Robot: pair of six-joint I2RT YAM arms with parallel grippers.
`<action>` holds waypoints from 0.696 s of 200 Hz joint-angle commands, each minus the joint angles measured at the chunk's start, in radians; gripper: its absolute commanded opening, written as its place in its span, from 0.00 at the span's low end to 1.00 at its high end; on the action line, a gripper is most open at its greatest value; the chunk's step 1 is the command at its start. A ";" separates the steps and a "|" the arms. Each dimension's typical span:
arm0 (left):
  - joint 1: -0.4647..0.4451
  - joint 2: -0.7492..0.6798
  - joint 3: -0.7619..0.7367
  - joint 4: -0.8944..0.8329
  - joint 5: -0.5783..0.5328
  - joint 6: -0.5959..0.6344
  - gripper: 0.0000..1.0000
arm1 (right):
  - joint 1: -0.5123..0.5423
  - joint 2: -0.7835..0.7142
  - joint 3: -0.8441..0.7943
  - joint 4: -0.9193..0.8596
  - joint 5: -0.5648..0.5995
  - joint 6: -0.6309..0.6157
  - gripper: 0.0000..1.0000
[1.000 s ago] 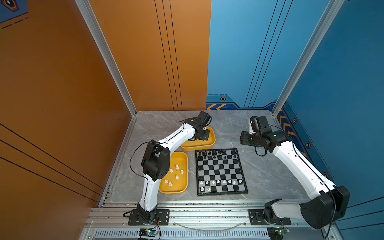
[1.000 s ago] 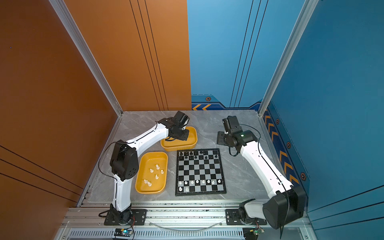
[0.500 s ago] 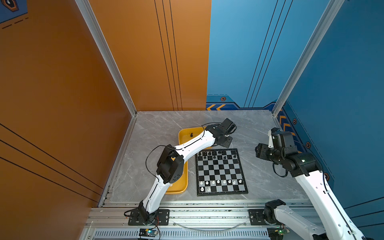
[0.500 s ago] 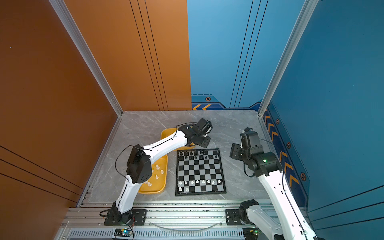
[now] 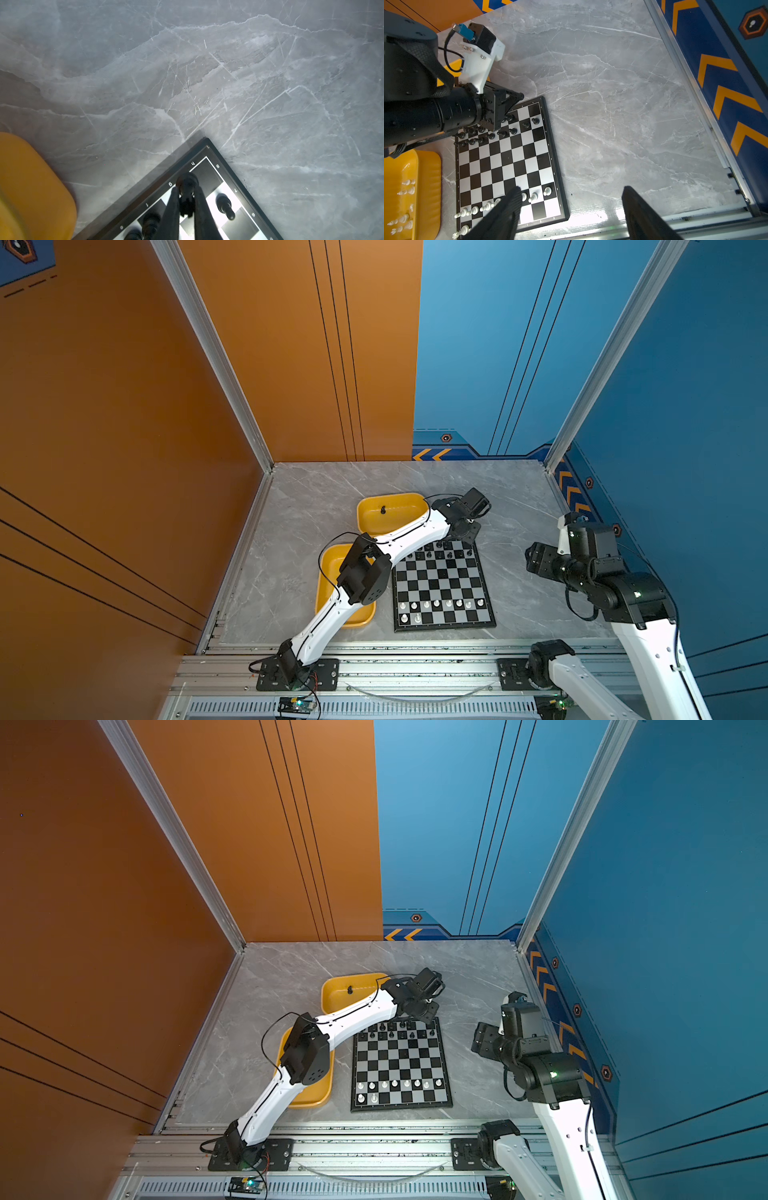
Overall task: Set up the chess pieces on the board
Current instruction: 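Move the black piece to the board corner with left gripper while right arm shifts, then lower the black piece onto the corner square and open the left gripper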
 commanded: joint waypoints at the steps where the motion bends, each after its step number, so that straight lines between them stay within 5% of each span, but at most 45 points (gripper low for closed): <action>1: -0.007 0.020 0.029 -0.027 0.004 0.001 0.12 | -0.014 -0.014 -0.006 -0.050 -0.005 -0.013 0.80; 139: -0.033 0.038 -0.029 -0.038 0.037 -0.019 0.12 | -0.065 -0.002 -0.037 -0.045 -0.049 -0.036 0.82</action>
